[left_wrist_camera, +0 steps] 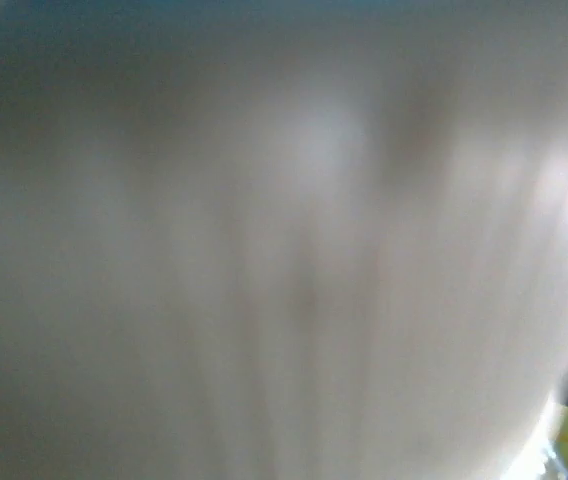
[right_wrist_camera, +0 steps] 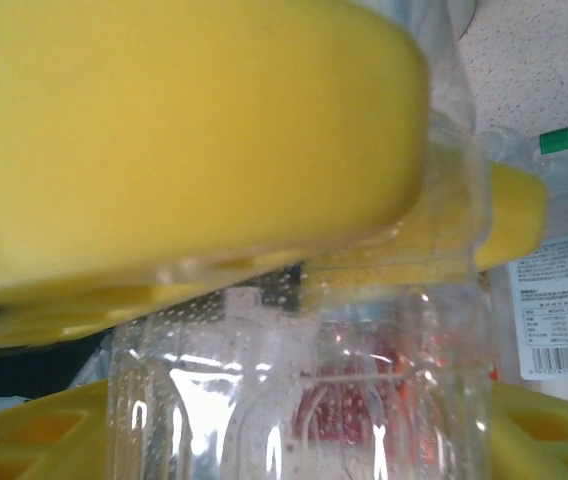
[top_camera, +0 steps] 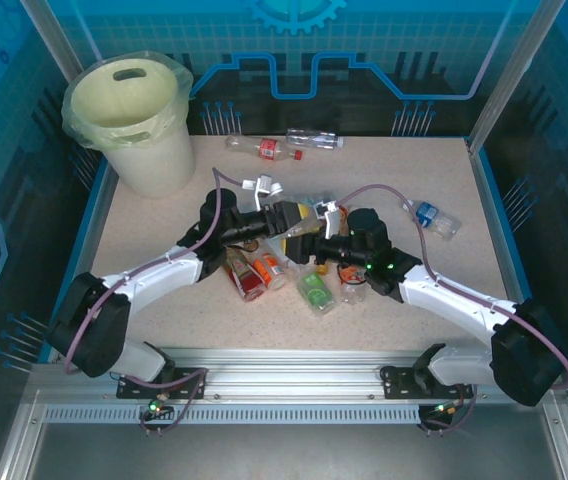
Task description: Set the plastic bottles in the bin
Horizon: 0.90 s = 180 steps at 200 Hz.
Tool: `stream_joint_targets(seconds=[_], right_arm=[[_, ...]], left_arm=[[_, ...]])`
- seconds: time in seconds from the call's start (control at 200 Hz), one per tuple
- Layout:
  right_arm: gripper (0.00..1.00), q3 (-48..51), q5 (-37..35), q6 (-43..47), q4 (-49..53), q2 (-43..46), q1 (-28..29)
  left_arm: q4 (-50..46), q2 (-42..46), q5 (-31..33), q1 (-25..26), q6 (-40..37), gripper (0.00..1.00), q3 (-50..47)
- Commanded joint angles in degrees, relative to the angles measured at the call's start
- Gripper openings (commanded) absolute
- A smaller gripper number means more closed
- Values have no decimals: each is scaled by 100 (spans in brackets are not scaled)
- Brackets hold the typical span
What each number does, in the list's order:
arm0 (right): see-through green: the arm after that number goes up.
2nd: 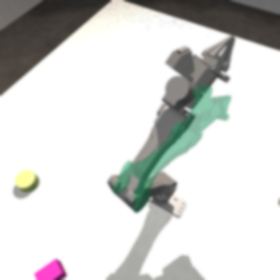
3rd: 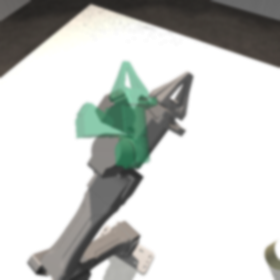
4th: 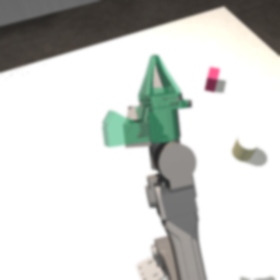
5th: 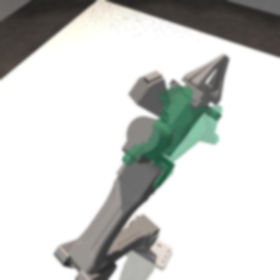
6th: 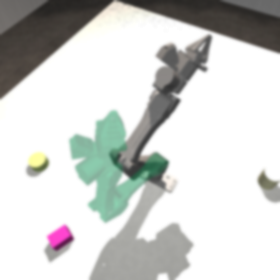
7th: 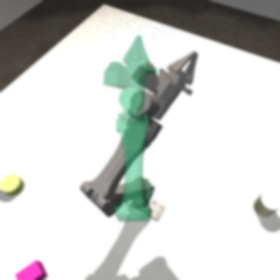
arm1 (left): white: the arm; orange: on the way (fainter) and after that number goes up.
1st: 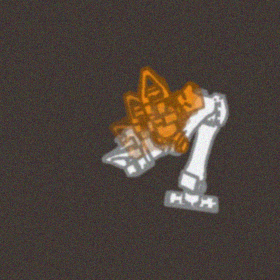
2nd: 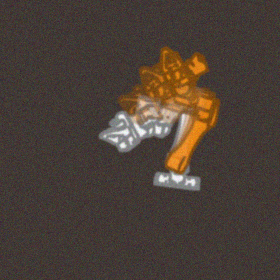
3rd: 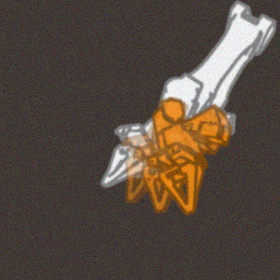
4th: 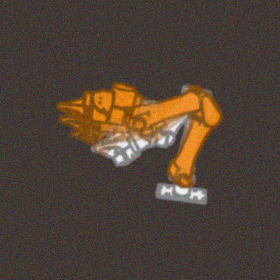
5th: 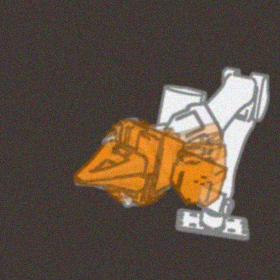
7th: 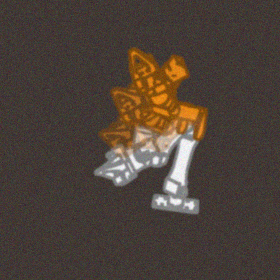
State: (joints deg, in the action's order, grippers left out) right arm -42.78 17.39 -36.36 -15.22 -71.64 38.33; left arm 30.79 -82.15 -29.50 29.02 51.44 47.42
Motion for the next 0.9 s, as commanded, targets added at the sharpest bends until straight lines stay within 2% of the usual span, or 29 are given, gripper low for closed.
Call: stream_joint_targets(seconds=[0.0,0.07,0.155,0.295,0.41,0.52,0.67,0.775,0.895], right_arm=[[81,-309,58,530,477,201,60],[87,-501,1,773,943,252,54],[100,-555,-204,910,1188,400,64],[100,-520,-846,1109,1472,686,70],[100,-464,-1473,1215,1586,865,61],[100,-442,-1900,1319,1687,963,52],[100,-474,-2117,1501,1674,985,35],[100,-528,-2228,1542,1706,981,16],[100,-640,-2239,1588,1941,976,4]], left_arm=[[-850,326,567,17,-586,51,131],[-1319,415,805,-9,-870,51,260],[-1766,497,1112,-65,-1163,51,436],[-2548,612,1961,-175,-1577,50,794],[-2787,685,2366,-429,-1711,49,938],[-2787,770,2739,-846,-1804,49,997],[-2667,670,3091,-1516,-1763,48,1323],[-2730,512,3567,-1758,-2262,47,1825],[-2909,178,4401,-1916,-3362,48,2698]])
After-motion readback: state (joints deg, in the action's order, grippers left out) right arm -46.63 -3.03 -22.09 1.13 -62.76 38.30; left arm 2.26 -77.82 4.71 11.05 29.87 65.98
